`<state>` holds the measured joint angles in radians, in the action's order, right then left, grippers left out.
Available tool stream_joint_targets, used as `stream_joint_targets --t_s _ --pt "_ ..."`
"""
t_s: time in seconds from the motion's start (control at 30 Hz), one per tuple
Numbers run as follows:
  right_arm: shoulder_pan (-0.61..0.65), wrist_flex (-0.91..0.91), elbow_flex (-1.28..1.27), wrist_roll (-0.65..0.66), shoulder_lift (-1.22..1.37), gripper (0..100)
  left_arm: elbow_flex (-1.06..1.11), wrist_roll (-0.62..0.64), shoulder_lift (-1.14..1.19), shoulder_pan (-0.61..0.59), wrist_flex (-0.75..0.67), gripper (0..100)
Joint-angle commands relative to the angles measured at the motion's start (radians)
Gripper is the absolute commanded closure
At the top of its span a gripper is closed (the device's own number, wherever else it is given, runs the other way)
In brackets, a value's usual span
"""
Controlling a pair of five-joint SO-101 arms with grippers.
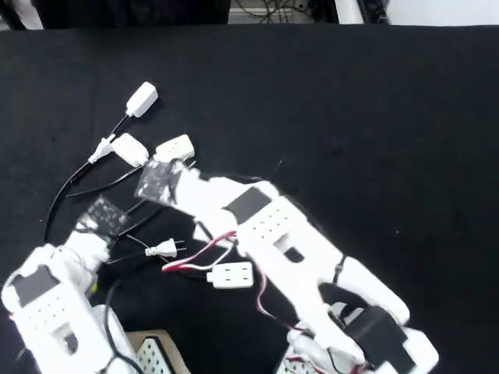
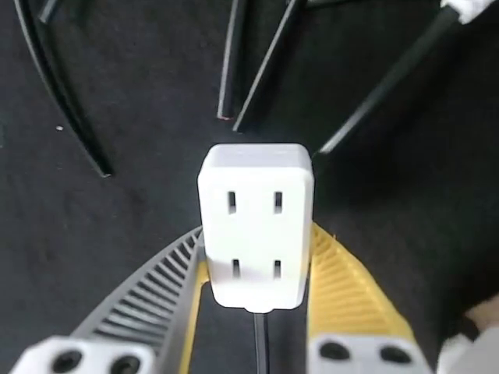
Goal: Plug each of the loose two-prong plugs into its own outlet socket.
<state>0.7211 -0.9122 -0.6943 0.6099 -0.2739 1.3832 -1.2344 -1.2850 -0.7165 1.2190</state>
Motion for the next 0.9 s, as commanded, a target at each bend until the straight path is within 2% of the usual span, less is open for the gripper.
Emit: stream_joint_targets --t_s 0.0,0.2,0.4,0.7,0.87 --pt "0.028 0.029 0.067 0.020 0.094 89.0 0.036 0.049 -0.164 -0.012 0.020 93" --pt "0.158 0.091 0.127 0.041 0.277 89.5 0.107 0.055 -0.373 -0.012 0.132 93" --pt "0.153 0.126 0.128 0.064 0.298 89.4 0.213 0.054 -0.525 -0.007 0.157 93" --pt "0.233 0.124 0.119 0.104 0.298 89.3 0.248 0.061 -0.531 -0.012 0.157 93" --pt "0.245 0.127 0.145 0.104 0.298 89.2 0.251 0.184 -0.528 -0.015 0.161 93"
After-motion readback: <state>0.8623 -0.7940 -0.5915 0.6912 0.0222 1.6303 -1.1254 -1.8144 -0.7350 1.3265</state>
